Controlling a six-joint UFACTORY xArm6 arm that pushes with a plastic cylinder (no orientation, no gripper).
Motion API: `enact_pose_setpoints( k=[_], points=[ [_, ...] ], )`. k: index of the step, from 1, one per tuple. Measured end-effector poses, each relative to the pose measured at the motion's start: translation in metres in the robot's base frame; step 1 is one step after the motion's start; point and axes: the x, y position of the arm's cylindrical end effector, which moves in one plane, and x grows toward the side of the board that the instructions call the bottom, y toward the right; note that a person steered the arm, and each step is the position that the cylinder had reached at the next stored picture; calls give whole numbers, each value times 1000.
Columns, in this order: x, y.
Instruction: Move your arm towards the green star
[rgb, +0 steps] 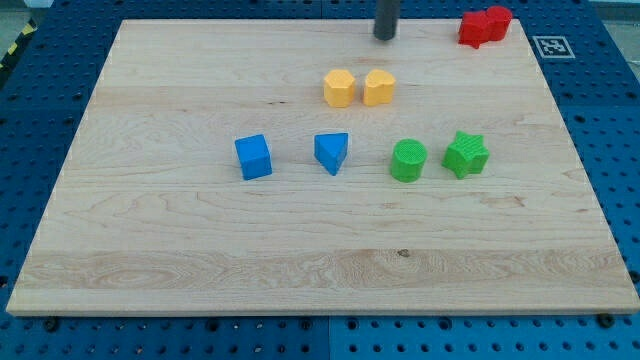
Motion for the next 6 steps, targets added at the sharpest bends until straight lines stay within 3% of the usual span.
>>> enact_pose_setpoints(
  k=[2, 3, 4, 6],
  points=[
    [72, 90],
    [134, 110],
    [168, 117],
    [173, 117]
  ],
)
